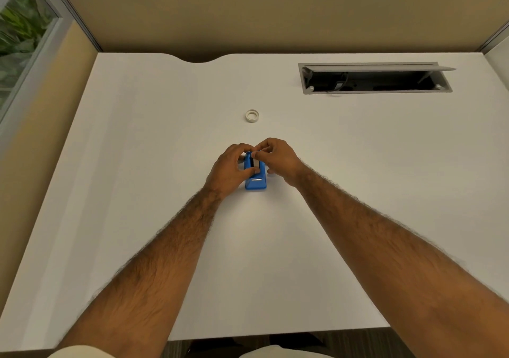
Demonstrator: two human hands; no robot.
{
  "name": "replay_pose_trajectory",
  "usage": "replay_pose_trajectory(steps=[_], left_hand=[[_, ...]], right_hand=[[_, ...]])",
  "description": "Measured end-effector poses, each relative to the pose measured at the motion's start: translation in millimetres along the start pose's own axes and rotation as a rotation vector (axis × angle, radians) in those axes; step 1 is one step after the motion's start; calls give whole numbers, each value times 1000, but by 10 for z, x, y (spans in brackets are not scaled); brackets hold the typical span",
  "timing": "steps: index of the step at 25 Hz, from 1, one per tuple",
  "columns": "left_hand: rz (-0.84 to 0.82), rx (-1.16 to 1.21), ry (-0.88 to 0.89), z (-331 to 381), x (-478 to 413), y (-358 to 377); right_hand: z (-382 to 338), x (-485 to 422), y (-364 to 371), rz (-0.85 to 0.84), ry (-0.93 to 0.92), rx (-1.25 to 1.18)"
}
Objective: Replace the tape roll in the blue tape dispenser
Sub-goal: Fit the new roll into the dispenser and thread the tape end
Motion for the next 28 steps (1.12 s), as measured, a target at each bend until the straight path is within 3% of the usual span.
replay_pose_trajectory(steps=[5,13,28], left_hand=[[19,18,-34,-41,4,5],[-4,44,-7,-63,-46,-17],[-16,-8,-23,-49,-65,-19]], right_hand=[[-45,-60,-61,83,-5,69],[32,129,-3,-14,-47,-56],[-56,31,-48,40,-11,6]])
Point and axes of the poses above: each hand's wrist, its own x-axis away from the middle knuckle, its own y-axis out of the palm, z = x × y, the point moved 7 cm from there along -x, towards the middle knuckle, and after that the axes turned 15 degrees about x, right-handed, at the moved point
